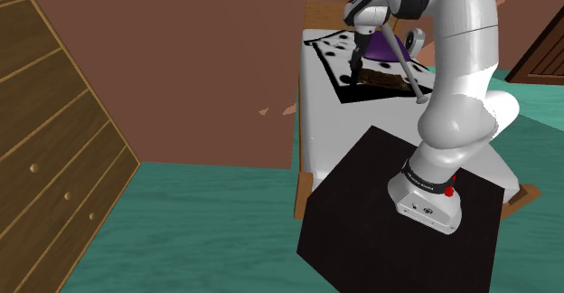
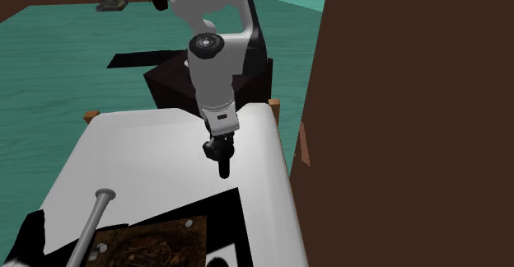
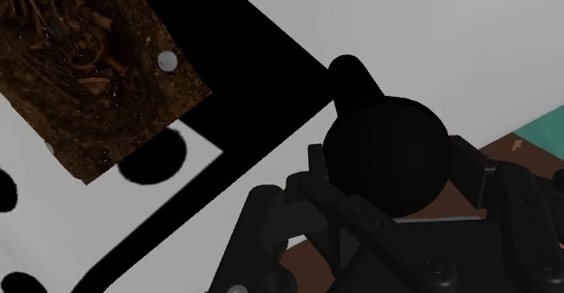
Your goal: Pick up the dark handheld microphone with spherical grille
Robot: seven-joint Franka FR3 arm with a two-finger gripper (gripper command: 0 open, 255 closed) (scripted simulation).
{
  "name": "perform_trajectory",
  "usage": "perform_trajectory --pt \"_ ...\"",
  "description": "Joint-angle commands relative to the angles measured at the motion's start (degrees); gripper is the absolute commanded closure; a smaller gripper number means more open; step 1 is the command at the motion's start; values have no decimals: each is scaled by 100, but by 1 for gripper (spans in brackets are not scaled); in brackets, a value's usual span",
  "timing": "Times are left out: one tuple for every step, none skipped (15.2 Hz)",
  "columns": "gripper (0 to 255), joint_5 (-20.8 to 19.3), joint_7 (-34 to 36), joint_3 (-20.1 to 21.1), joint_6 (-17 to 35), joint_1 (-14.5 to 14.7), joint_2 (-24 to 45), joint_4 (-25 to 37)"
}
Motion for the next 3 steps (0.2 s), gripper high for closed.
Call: perform_trajectory --pt "255 -43 27 -29 -112 23 -97 20" --pt "255 -46 29 -31 -120 24 -103 22" --pt "255 -46 29 -31 -120 24 -103 23"
